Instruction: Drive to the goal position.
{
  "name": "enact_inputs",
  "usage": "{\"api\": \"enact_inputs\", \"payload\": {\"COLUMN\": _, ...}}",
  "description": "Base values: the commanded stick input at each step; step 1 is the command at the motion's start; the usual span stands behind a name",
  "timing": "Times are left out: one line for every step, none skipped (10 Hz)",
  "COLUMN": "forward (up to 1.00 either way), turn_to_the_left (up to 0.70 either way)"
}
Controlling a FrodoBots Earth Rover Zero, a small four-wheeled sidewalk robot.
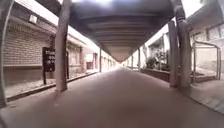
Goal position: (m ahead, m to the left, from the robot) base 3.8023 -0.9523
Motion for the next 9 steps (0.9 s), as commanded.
{"api": "enact_inputs", "payload": {"forward": 0.70, "turn_to_the_left": 0.00}}
{"api": "enact_inputs", "payload": {"forward": 0.70, "turn_to_the_left": 0.00}}
{"api": "enact_inputs", "payload": {"forward": 0.70, "turn_to_the_left": 0.00}}
{"api": "enact_inputs", "payload": {"forward": 0.70, "turn_to_the_left": 0.00}}
{"api": "enact_inputs", "payload": {"forward": 0.70, "turn_to_the_left": 0.00}}
{"api": "enact_inputs", "payload": {"forward": 0.70, "turn_to_the_left": 0.00}}
{"api": "enact_inputs", "payload": {"forward": 0.70, "turn_to_the_left": 0.00}}
{"api": "enact_inputs", "payload": {"forward": 0.70, "turn_to_the_left": 0.00}}
{"api": "enact_inputs", "payload": {"forward": 0.70, "turn_to_the_left": 0.00}}
